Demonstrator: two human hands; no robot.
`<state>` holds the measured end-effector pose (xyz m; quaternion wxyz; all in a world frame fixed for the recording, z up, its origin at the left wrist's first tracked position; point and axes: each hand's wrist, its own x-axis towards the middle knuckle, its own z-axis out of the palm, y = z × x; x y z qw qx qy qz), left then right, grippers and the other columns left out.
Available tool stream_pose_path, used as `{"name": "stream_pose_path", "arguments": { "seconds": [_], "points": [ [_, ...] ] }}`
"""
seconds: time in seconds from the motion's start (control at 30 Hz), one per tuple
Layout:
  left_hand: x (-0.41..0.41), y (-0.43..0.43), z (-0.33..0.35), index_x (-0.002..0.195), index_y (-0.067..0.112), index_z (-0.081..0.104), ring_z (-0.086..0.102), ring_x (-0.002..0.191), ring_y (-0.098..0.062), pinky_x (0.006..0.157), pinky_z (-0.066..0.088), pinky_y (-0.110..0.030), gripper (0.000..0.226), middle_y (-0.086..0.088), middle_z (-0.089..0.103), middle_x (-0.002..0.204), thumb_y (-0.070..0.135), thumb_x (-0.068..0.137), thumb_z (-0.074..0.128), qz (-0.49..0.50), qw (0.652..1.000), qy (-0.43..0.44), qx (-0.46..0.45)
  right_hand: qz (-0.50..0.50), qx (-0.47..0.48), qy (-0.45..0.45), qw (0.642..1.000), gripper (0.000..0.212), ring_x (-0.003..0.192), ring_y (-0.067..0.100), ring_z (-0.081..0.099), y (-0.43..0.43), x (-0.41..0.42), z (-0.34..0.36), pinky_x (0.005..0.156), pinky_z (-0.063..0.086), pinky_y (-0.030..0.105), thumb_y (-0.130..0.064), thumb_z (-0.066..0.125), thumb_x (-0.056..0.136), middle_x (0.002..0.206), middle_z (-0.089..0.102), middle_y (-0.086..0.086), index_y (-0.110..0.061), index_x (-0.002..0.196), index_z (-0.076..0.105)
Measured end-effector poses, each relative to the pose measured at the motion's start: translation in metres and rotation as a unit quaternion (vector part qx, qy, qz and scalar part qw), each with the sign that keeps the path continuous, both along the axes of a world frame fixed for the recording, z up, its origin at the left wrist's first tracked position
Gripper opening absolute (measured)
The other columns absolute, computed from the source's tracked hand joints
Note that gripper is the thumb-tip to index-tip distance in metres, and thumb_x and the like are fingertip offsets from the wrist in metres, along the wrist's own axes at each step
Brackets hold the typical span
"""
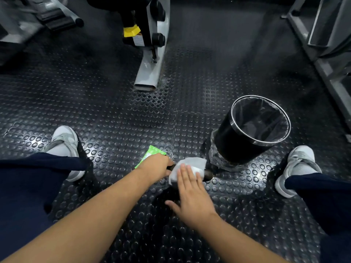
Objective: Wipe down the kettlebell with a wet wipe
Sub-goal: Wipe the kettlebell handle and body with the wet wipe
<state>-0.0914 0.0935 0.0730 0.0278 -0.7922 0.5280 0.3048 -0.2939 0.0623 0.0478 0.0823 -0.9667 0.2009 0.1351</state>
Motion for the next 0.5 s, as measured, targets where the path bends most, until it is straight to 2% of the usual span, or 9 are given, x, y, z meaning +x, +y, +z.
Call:
{"name": "stream_pose_path", "arguments": {
  "seconds": [0.1, 0.17, 0.27, 0.33, 0.4, 0.5],
  "points": [
    [0.001, -0.001, 0.001, 0.111, 0.020, 0.071, 0.068, 0.092, -0.025, 0.069, 0.042, -0.028, 0.028, -0.005, 0.073, 0.094, 0.042, 0.094, 0.070, 0.001, 1.000, 0.014, 0.006, -0.058, -0.003, -0.003, 0.998, 0.103, 0.155, 0.033, -0.022, -0.019, -0.020, -0.006, 0.128, 0.006, 0.054, -0.079, 0.017, 0.097, 0.167, -0.025, 0.018, -0.006, 0.159, -0.019],
    [0.002, -0.001, 0.002, 0.123, 0.023, 0.071, 0.069, 0.095, -0.025, 0.071, 0.042, -0.027, 0.036, -0.006, 0.074, 0.100, 0.042, 0.093, 0.071, 0.009, 1.000, 0.023, 0.006, -0.082, 0.010, 0.006, 0.997, 0.107, 0.156, 0.034, -0.020, -0.024, -0.009, 0.000, 0.129, 0.006, 0.053, -0.081, 0.016, 0.095, 0.166, -0.024, 0.019, -0.003, 0.159, -0.018],
    [0.002, 0.000, 0.001, 0.098, 0.015, 0.073, 0.065, 0.080, -0.030, 0.065, 0.046, -0.031, 0.021, -0.006, 0.069, 0.081, 0.033, 0.090, 0.065, 0.000, 1.000, 0.007, 0.003, -0.030, 0.008, 0.024, 0.999, 0.108, 0.154, 0.038, -0.025, -0.009, 0.026, 0.007, 0.128, -0.004, 0.054, -0.082, 0.013, 0.094, 0.163, -0.028, 0.023, 0.000, 0.157, -0.019],
    [0.001, 0.000, 0.001, 0.086, 0.011, 0.069, 0.063, 0.073, -0.031, 0.062, 0.047, -0.033, 0.031, -0.007, 0.064, 0.073, 0.038, 0.088, 0.054, 0.003, 1.000, -0.005, -0.002, -0.005, 0.006, 0.034, 0.999, 0.110, 0.153, 0.039, -0.028, 0.000, 0.039, 0.008, 0.127, -0.007, 0.055, -0.082, 0.015, 0.094, 0.162, -0.030, 0.024, 0.001, 0.157, -0.019],
    [0.000, 0.002, 0.000, 0.082, 0.010, 0.067, 0.061, 0.070, -0.030, 0.058, 0.044, -0.032, 0.034, -0.005, 0.060, 0.068, 0.040, 0.089, 0.052, 0.006, 1.000, -0.006, -0.010, 0.019, -0.003, 0.033, 0.999, 0.109, 0.151, 0.037, -0.032, -0.001, 0.029, 0.005, 0.127, -0.006, 0.055, -0.081, 0.017, 0.095, 0.162, -0.031, 0.024, 0.001, 0.155, -0.022],
    [0.000, 0.002, 0.004, 0.093, 0.013, 0.067, 0.063, 0.080, -0.028, 0.064, 0.042, -0.030, 0.018, -0.005, 0.065, 0.078, 0.031, 0.093, 0.066, -0.002, 1.000, 0.006, 0.000, 0.036, -0.001, 0.026, 0.999, 0.105, 0.150, 0.034, -0.034, -0.016, -0.009, -0.004, 0.127, -0.004, 0.055, -0.079, 0.016, 0.097, 0.163, -0.032, 0.021, -0.002, 0.155, -0.024]
  ]
}}
